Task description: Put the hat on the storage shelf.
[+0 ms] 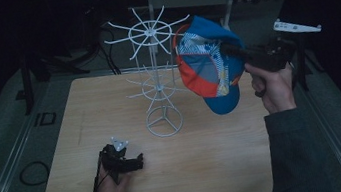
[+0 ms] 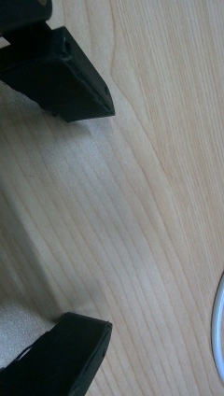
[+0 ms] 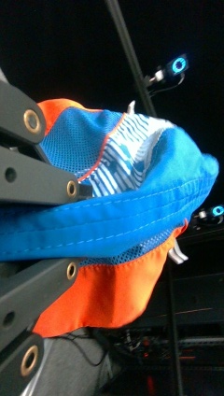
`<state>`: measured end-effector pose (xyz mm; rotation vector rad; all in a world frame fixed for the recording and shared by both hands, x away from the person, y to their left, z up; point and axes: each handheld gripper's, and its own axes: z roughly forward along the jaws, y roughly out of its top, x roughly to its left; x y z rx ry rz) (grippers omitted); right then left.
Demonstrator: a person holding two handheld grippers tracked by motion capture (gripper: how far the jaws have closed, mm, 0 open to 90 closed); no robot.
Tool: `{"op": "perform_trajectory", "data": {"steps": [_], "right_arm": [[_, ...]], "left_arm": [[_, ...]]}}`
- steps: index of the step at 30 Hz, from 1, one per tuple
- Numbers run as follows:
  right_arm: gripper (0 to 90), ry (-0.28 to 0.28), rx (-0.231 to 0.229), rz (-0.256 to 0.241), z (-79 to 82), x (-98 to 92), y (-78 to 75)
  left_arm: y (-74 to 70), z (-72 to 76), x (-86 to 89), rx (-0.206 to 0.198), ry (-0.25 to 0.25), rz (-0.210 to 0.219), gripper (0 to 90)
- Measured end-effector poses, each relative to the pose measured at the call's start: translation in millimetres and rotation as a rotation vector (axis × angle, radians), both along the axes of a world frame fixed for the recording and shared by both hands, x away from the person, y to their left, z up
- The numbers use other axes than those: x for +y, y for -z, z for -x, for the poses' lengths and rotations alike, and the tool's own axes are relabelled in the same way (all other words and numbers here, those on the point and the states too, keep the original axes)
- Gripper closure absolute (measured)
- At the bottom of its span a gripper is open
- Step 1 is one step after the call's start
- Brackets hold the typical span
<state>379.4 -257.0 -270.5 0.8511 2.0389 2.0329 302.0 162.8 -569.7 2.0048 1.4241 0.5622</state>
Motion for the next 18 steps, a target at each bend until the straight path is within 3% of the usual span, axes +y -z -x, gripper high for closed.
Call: {"op": "perform_trajectory", "data": {"steps": [11, 17, 18], "right_arm": [[81.8, 0.024, 0.044, 0.080, -6.9, 6.8, 15.6], [71.2, 0.040, 0.046, 0.127, -5.8, 7.2, 20.0], [65.3, 0.042, 0.044, 0.130, -5.5, 6.8, 21.0]], "left_arm": [[-0.1, 0.0, 0.3, 0.004, 0.004, -0.001, 1.4], [-0.2, 0.0, 0.3, 0.005, 0.005, 0.000, 1.4], [-0.2, 0.0, 0.3, 0.005, 0.005, 0.001, 1.4]]}}
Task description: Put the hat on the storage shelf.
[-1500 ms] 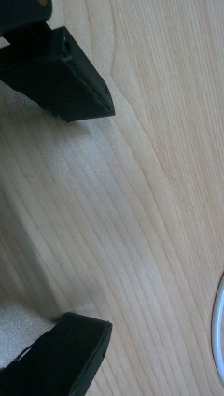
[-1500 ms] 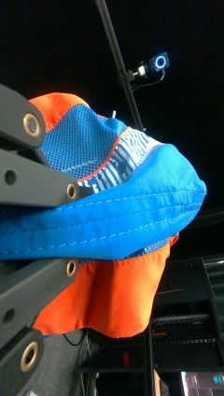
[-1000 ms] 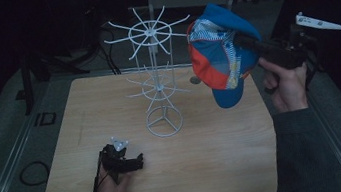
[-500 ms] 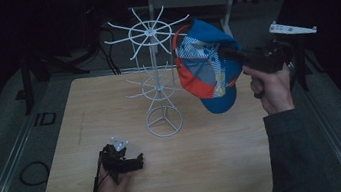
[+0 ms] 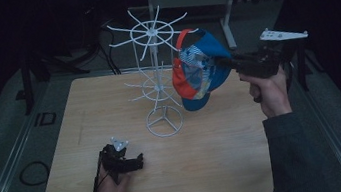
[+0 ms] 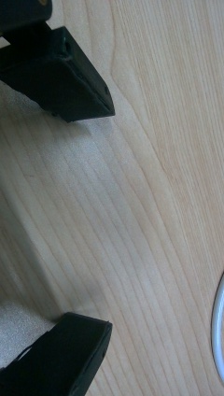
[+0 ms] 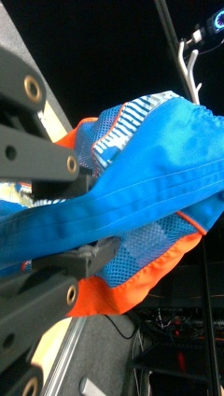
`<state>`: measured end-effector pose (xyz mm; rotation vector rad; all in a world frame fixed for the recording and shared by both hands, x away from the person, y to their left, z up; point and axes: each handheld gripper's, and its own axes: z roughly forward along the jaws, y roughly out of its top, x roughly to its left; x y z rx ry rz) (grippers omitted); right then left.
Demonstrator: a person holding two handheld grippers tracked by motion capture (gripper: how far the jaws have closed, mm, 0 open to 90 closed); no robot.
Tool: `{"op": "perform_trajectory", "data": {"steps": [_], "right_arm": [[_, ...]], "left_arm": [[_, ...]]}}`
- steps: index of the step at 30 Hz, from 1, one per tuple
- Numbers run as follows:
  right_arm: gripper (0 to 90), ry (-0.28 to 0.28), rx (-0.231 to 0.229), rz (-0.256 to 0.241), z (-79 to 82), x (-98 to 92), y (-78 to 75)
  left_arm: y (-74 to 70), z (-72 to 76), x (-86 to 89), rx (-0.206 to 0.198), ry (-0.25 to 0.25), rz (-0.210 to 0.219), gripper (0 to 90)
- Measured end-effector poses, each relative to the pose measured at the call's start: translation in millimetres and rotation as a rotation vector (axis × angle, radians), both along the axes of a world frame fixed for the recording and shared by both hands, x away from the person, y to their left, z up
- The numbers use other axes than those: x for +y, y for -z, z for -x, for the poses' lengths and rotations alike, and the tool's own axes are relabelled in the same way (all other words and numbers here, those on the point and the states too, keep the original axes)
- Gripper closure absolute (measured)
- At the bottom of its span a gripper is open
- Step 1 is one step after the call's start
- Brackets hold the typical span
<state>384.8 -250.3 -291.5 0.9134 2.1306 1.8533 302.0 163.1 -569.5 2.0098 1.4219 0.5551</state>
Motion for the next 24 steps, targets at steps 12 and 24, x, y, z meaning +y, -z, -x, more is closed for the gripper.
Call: {"op": "perform_trajectory", "data": {"steps": [12, 24], "right_arm": [[42.2, 0.036, -0.004, 0.008, 0.6, -9.0, 7.1], [28.5, 0.060, 0.039, 0.118, -1.2, -7.5, 20.0]], "left_arm": [[0.0, 0.0, 0.0, -0.001, -0.001, 0.000, 1.4], [0.0, 0.0, -0.1, -0.001, -0.002, 0.000, 1.4]]}}
